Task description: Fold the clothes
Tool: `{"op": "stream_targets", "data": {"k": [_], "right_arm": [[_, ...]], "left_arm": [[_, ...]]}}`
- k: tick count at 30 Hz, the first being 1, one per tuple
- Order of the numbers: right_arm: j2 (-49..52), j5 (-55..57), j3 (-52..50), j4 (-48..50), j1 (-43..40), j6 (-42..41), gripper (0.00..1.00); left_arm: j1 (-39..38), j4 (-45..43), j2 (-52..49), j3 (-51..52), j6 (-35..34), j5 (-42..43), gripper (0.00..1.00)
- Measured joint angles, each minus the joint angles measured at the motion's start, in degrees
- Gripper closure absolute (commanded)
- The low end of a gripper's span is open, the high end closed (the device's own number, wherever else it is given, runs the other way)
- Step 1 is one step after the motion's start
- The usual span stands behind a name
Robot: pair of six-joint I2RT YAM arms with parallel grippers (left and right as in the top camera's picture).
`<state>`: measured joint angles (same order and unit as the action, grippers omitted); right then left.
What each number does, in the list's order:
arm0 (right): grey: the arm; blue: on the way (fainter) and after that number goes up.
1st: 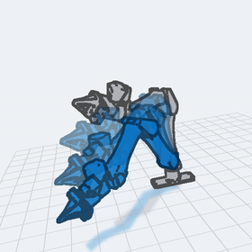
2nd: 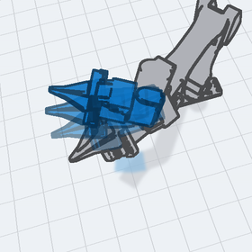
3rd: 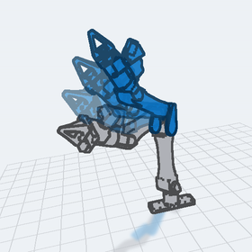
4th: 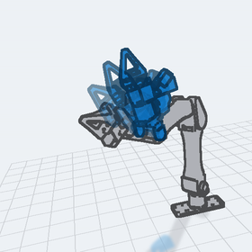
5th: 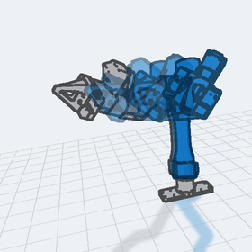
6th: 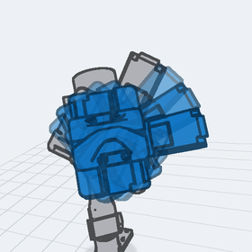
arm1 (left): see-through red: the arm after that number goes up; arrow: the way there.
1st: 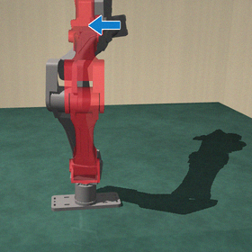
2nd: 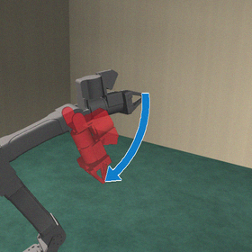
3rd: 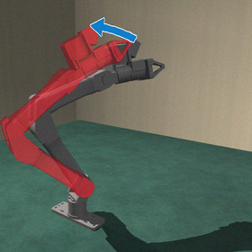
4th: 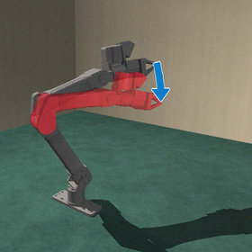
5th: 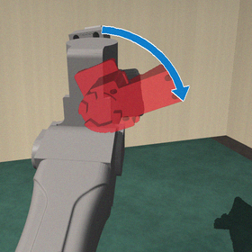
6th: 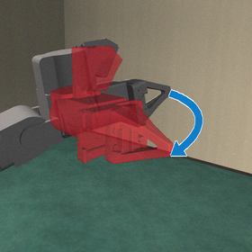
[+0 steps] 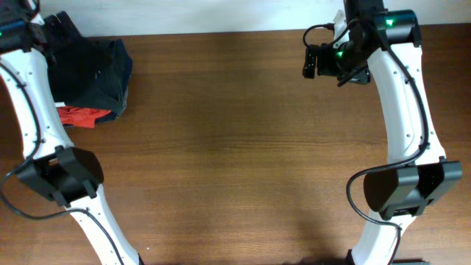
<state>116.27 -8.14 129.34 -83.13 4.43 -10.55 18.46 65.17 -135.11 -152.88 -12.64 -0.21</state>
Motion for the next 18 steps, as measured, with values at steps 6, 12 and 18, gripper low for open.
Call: {"op": "stream_targets", "data": {"k": [6, 12, 18], "right_arm": [[0.0, 0.4, 13.2, -1.4, -1.2, -0.1, 0.01], [-2.5, 1.5, 31.5, -8.2, -2.4, 0.0, 0.01], [-6.7, 1.7, 38.8, -11.9, -2.4, 0.0, 0.01]], "left_arm": [[0.0, 3.6, 3.8, 0.0, 0.0, 3.4, 0.01], [0.0, 10.5, 3.9, 0.0, 0.0, 9.9, 0.01], [0.0, 11.6, 3.9, 0.0, 0.0, 11.0, 0.01]]}}
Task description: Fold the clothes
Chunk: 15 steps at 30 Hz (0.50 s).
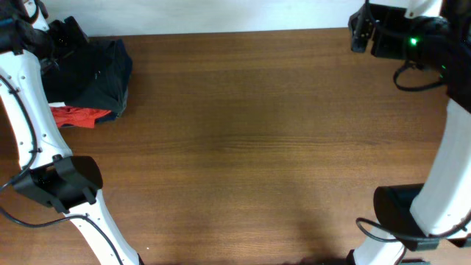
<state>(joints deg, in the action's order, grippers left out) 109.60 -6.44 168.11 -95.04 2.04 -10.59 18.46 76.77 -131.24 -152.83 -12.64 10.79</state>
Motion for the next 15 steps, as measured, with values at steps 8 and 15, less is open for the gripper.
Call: {"op": "stream_targets", "data": {"k": [8, 15], "right_arm": [[0.3, 0.0, 0.0, -0.2, 0.0, 0.0, 0.01], [0.3, 0.0, -0.1, -1.7, 0.0, 0.0, 0.01]], "left_arm": [[0.0, 0.0, 0.0, 0.0, 0.0, 0.0, 0.01], [0.0, 0.0, 0.0, 0.0, 0.0, 0.2, 0.01]]}}
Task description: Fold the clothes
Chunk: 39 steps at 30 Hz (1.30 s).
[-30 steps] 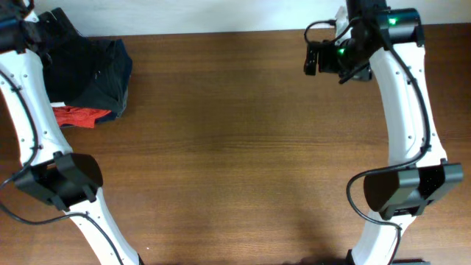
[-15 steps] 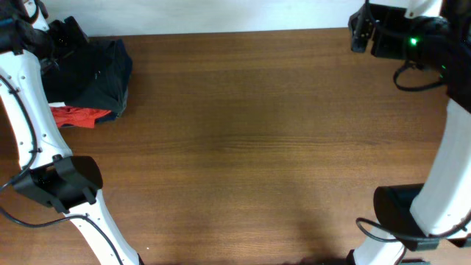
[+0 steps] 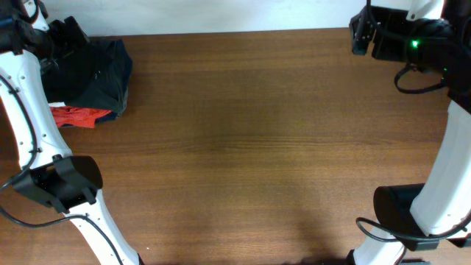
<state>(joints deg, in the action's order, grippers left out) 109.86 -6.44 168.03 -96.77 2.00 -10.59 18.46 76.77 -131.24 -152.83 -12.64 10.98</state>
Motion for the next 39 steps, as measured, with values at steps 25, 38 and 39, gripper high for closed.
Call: {"op": "stream_targets", "data": {"k": [25, 38, 39], "right_arm": [[-75.4, 4.1, -134.8, 87.4, -7.6, -0.4, 0.01], [-102.1, 2.9, -164.4, 96.5, -7.6, -1.7, 0.01], [-103.4, 2.9, -165.0, 96.0, -7.6, -1.6, 0.01]], "left_arm": [[0.0, 0.2, 0.0, 0.0, 0.0, 0.5, 0.01], [0.0, 0.2, 0.0, 0.1, 0.0, 0.5, 0.01], [0.0, 0.2, 0.0, 0.1, 0.0, 0.5, 0.01]]}}
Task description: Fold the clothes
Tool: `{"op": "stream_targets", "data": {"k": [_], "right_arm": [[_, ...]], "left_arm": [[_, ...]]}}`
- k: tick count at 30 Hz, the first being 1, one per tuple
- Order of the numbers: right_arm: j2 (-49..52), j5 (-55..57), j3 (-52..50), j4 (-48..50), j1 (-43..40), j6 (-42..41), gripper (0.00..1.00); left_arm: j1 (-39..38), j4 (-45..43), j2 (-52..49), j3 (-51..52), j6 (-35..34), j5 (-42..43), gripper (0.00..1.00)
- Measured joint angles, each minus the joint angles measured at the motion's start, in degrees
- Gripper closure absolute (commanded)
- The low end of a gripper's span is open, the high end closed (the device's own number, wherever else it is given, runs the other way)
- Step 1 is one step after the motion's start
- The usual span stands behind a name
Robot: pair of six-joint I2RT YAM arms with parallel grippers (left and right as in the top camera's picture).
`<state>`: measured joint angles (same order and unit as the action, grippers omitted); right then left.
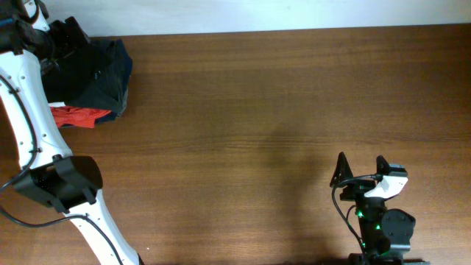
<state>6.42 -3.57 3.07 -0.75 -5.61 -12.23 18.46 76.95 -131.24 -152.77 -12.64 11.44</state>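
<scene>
A heap of dark navy clothes [103, 70] lies at the table's far left corner, with a red garment [73, 115] sticking out from under its near side. My left gripper [65, 35] is at the far left part of the heap. It is dark against the dark cloth, so its jaws cannot be made out. My right gripper [360, 168] is at the near right, above the folded right arm. Its two fingers point toward the far edge and stand apart with nothing between them.
The brown wooden table [243, 110] spans the view, with a white wall strip along its far edge. The left arm's base [59, 184] sits at the near left, and the right arm's base [383, 228] at the near right.
The right arm has left the table's far right corner and is now folded down at the near right, its gripper open. The left arm and the clothes have not moved.
At first the right gripper hung over the far edge right of centre, and the left arm reached to the clothes heap. Then the right arm was at the far right corner and stayed there. Now it is folded at the near right. The heap looks unchanged.
</scene>
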Motion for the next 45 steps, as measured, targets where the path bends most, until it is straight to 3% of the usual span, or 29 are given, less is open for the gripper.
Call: {"op": "stream_targets", "data": {"k": [7, 39, 45], "right_arm": [[-5.2, -0.2, -2.3, -3.3, 0.0, 0.0, 0.01], [-5.5, -0.2, -2.3, -3.3, 0.0, 0.0, 0.01], [-5.5, -0.2, -2.3, -3.3, 0.0, 0.1, 0.01]], "left_arm": [[0.0, 0.0, 0.0, 0.0, 0.0, 0.0, 0.01], [-0.1, 0.2, 3.2, 0.5, 0.0, -1.4, 0.01], [-4.2, -18.0, 20.8, 14.4, 5.0, -2.7, 0.01]]}}
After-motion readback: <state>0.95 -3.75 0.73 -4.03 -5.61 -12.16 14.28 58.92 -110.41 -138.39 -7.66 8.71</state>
